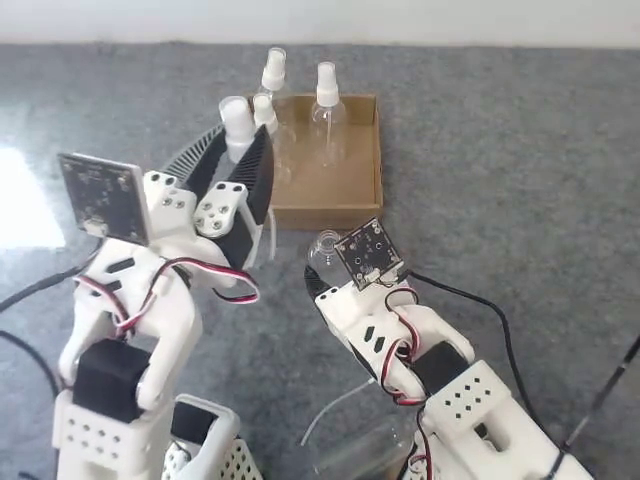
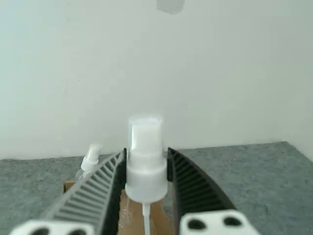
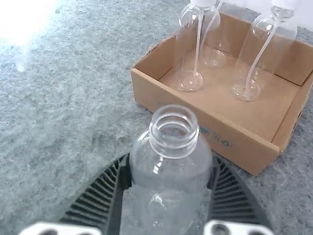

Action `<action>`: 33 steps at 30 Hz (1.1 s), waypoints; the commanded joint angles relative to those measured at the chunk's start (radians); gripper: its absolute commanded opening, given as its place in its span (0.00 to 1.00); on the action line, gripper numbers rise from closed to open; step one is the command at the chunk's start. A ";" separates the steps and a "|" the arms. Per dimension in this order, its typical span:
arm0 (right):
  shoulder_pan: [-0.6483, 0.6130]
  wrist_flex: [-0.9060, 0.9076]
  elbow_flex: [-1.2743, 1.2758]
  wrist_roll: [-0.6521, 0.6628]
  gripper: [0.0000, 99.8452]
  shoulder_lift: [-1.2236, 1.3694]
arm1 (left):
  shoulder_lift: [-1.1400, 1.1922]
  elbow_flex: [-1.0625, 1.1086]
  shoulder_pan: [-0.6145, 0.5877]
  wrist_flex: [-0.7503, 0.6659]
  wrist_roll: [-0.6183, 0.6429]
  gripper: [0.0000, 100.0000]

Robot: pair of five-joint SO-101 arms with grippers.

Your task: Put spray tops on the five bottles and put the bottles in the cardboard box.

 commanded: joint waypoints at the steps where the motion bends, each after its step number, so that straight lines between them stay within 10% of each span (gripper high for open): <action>1: -0.008 0.002 -0.061 -0.012 0.14 -0.022 | -0.015 -0.007 0.035 -0.041 0.052 0.01; 33: -0.071 0.001 -0.078 -0.011 0.14 -0.022 | -0.015 0.318 0.037 -0.387 0.132 0.01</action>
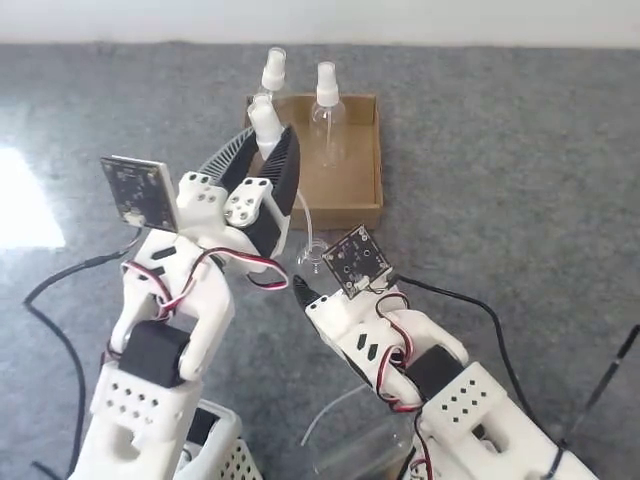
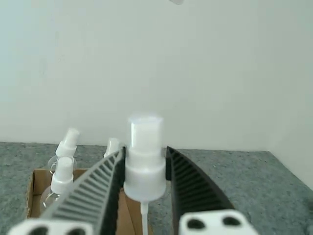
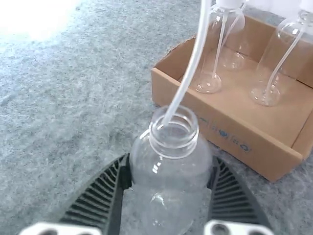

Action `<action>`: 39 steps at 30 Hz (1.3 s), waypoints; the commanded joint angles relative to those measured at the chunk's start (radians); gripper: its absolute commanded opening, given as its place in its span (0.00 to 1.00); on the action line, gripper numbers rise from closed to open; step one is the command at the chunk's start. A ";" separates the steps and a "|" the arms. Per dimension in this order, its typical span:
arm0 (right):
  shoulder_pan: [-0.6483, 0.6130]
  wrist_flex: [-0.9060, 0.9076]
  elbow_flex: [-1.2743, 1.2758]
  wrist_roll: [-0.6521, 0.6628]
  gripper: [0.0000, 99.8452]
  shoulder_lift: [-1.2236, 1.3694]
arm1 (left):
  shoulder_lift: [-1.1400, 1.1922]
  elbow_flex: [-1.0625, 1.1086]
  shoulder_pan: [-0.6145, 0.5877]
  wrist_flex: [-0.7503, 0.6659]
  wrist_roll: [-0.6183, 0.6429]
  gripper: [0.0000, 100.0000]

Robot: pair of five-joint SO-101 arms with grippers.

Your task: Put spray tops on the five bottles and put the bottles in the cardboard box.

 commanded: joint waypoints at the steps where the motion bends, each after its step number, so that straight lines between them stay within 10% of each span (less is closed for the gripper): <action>1: -0.007 0.001 -0.078 -0.008 0.14 -0.022 | -0.017 0.028 0.006 -0.066 0.006 0.01; 39: 0.053 0.012 0.005 0.028 0.14 -0.268 | -0.018 0.107 0.118 0.087 -0.054 0.02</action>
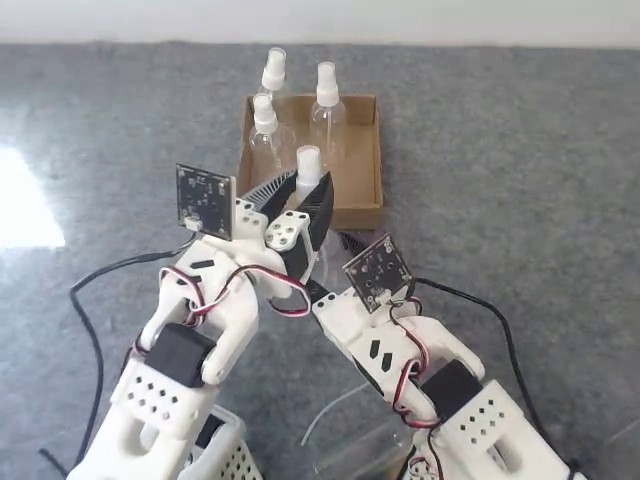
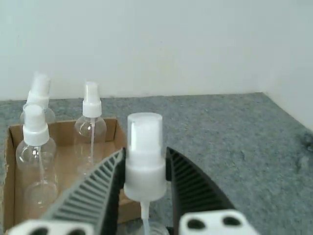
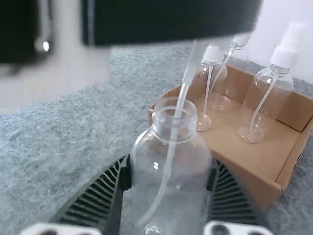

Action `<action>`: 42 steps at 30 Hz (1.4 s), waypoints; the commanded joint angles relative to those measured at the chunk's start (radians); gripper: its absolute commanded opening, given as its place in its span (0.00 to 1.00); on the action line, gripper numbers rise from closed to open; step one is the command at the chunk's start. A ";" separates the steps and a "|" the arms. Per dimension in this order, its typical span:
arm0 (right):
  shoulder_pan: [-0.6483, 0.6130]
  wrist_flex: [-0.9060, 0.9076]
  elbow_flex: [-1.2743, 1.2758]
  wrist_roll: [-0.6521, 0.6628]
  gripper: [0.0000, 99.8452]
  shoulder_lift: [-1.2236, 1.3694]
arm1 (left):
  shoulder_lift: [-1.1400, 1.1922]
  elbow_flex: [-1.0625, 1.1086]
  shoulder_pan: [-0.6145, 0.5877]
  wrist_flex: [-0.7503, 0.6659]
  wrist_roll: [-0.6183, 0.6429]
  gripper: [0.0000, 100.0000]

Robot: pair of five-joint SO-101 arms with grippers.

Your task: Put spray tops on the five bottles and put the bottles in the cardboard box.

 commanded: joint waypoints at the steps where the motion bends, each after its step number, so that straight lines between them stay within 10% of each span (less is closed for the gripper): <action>1: 0.050 0.005 -0.028 0.018 0.14 -0.053 | -0.017 -0.035 0.008 0.040 -0.009 0.02; 42: 0.160 0.002 -0.054 0.017 0.14 -0.061 | -0.015 0.005 0.095 0.094 -0.161 0.16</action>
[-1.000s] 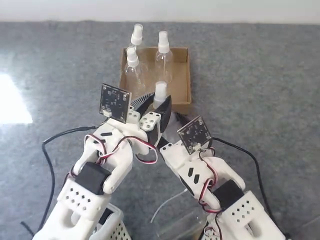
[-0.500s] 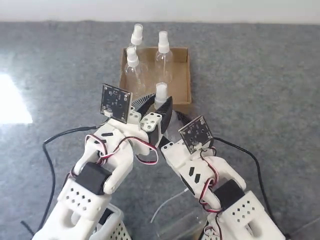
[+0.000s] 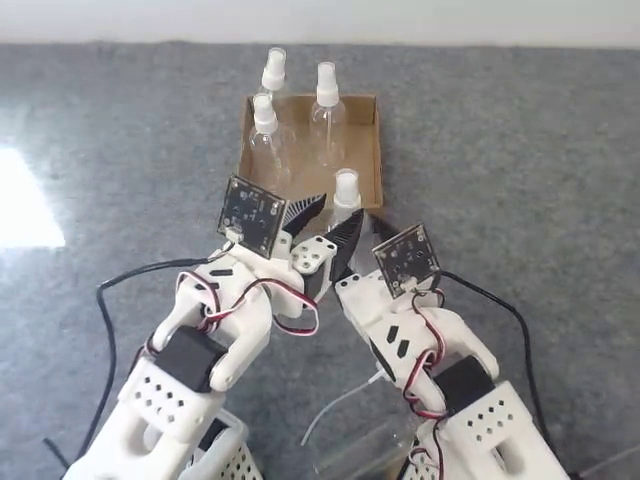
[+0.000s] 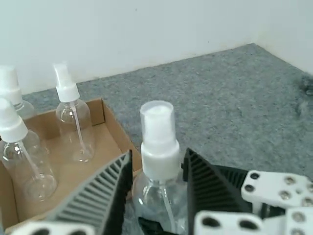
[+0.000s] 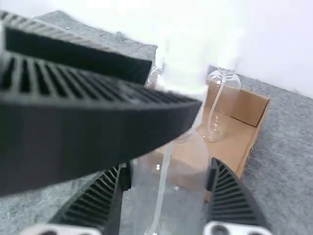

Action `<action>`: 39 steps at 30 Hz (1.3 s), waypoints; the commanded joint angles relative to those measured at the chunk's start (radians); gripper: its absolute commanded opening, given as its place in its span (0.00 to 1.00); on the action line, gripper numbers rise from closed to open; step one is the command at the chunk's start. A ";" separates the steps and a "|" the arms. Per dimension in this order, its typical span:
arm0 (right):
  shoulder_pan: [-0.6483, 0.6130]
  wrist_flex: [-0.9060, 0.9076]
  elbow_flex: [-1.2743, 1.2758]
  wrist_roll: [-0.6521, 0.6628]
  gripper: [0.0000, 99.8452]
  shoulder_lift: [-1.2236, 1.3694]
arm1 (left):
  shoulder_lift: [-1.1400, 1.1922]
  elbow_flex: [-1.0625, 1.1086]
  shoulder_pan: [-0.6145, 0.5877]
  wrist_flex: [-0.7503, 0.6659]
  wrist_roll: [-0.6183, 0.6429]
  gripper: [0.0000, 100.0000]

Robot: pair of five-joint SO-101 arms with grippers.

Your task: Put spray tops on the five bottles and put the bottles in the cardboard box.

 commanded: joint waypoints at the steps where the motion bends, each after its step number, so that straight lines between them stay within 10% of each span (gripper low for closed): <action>1: 0.019 0.002 -0.054 0.011 0.14 -0.036 | -0.017 -0.008 0.000 0.002 -0.009 0.16; 39: 0.094 -0.005 -0.069 -0.028 0.14 -0.035 | -0.020 -0.082 -0.005 0.115 0.005 0.19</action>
